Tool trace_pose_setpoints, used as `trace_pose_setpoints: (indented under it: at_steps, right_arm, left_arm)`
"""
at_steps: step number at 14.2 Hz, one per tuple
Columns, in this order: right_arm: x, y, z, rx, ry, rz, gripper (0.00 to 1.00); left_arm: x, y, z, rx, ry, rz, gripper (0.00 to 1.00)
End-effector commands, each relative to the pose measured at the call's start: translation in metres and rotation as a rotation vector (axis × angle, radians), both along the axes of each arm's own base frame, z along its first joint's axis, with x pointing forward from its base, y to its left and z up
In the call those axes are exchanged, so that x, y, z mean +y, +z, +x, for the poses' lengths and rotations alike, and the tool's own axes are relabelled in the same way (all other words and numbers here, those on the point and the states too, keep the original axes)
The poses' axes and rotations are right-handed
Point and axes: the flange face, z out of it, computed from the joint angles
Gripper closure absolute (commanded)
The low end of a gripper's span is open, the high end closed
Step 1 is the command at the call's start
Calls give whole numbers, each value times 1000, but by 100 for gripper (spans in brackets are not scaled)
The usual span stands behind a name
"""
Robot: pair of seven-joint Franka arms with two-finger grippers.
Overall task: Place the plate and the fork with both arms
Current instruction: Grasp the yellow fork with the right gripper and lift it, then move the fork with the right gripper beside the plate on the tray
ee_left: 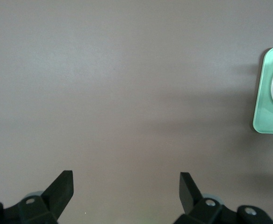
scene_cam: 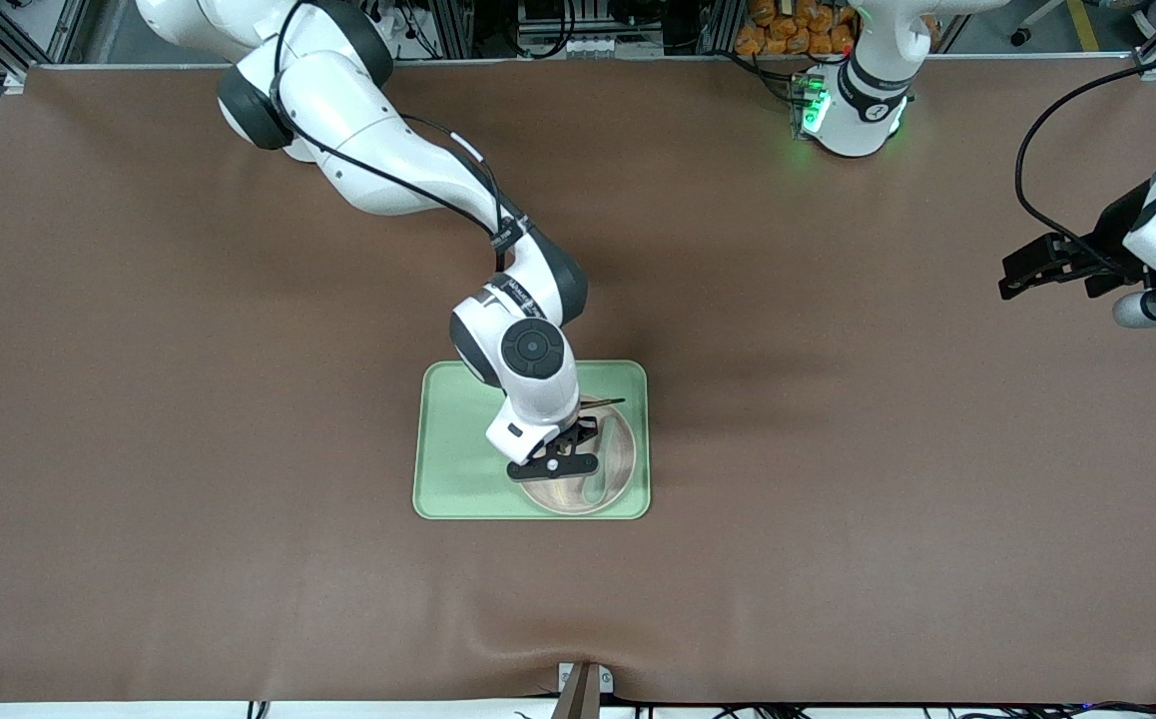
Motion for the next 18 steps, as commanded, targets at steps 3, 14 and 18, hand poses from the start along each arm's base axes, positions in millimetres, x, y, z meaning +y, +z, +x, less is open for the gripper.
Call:
trace_pose_setpoints:
  at_steps: [3,14,18]
  right_arm:
    - [-41,34,27,29,-20,10,90]
    - [-153,11,32,177,29,-15,89]
    - [-156,-9,22,155,30,-6,89]
  left_arm:
    - [1,1,-1,-10,-5,-14,0]
    - [2,-5,-2,2,-3,-14,0]
    - [2,-8,-2,4,-3,-14,0]
